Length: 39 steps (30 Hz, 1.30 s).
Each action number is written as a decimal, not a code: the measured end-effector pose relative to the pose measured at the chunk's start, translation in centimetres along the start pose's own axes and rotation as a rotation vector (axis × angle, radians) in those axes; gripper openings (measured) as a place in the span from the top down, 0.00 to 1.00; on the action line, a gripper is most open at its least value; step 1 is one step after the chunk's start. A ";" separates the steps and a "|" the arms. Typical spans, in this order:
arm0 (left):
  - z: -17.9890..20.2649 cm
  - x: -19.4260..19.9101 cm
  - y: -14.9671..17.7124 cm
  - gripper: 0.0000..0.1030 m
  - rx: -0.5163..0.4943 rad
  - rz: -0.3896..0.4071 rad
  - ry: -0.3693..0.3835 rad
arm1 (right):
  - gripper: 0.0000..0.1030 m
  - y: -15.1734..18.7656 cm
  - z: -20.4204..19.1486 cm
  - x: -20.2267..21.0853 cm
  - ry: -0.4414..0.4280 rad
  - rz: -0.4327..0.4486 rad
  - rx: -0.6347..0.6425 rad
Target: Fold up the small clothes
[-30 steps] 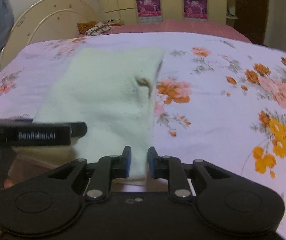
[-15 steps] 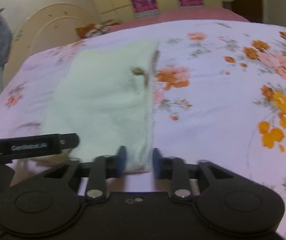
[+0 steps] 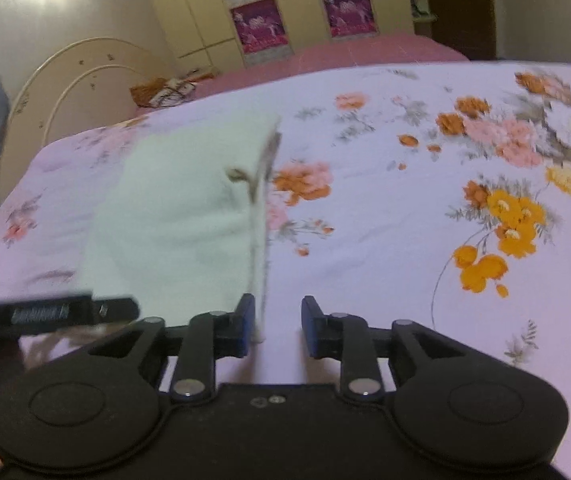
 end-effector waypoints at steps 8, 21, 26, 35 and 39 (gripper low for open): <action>0.9 1.3 0.7 0.00 -0.052 -0.006 -0.085 | 0.47 0.2 -3.0 2.6 -0.068 0.010 0.047; 3.5 11.3 3.9 0.00 -0.195 0.128 -0.162 | 0.30 0.9 -3.7 7.9 -0.201 -0.007 0.064; 4.1 17.7 6.3 0.00 -0.182 0.183 -0.126 | 0.18 1.8 -4.3 12.4 -0.133 0.041 0.126; 4.4 30.7 12.8 0.00 -0.126 0.264 -0.116 | 0.01 3.6 -5.3 25.0 0.022 0.251 0.161; 4.5 35.2 15.8 0.00 -0.120 0.299 -0.132 | 0.01 5.2 -5.3 28.9 0.021 0.265 0.128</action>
Point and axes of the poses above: each gripper's, at about its wrist camera, not at the fingertips, and x roughly against the way its jaws point, z to its right, y to its underside, the point moved 2 cm from there along -x, roughly the way its jaws point, and after that the axes turned 12 degrees about x, right-handed, at the moved point
